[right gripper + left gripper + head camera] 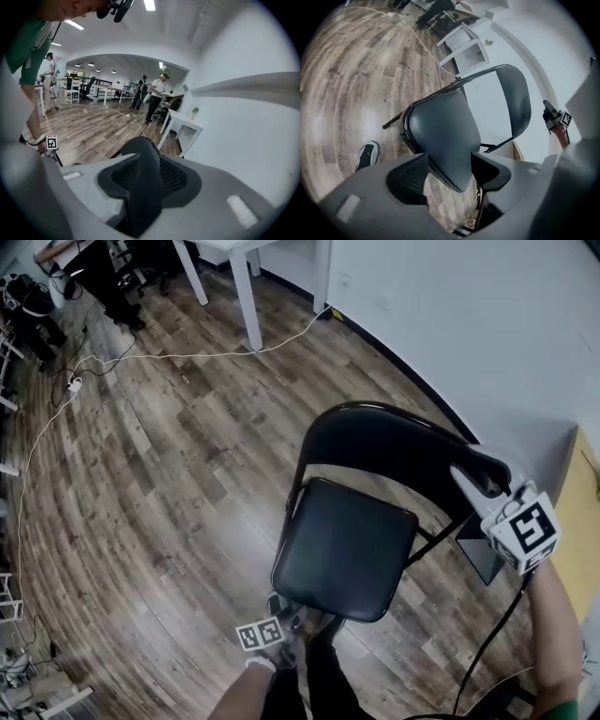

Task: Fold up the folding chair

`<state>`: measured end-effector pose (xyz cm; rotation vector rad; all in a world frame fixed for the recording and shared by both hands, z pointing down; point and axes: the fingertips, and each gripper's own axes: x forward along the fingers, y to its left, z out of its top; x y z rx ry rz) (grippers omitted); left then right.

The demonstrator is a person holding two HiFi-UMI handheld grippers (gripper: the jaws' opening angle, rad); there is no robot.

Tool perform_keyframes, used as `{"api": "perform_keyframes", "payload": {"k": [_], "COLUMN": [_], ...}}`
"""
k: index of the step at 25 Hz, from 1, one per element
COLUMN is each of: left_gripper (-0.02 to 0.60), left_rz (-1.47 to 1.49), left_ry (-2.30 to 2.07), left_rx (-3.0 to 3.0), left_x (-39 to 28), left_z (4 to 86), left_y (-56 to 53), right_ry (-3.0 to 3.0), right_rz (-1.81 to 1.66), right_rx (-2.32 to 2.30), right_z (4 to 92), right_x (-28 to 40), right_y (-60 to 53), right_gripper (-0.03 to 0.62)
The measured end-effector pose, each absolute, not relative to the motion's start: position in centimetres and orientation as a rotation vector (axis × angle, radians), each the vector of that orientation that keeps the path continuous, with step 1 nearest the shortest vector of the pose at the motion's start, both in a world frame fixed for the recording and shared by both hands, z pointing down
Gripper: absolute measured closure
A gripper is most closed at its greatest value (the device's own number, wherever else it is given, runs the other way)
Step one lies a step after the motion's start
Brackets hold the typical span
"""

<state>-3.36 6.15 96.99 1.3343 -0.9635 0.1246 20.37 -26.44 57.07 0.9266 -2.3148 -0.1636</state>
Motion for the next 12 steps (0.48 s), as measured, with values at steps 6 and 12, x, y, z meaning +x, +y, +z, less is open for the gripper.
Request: {"api": "perform_keyframes", "payload": {"k": [6,12], "left_gripper": [0.224,0.176], "left_rz": [0.039,-0.020], "left_ry": [-0.940,-0.890], "left_rx": [1.241,1.239], "left_x": [-1.5,0.0], "left_z": [101.2,103.9], "left_y": [7.2,6.8], "right_ry": [-2.272,-2.223], "right_rz": [-0.127,0.054], "right_rx": [0.833,0.578], "right_z": [58.5,63.6], "right_x": [19.9,19.6], "right_y": [-32.4,-32.9], "right_gripper": [0.388,0.270]}}
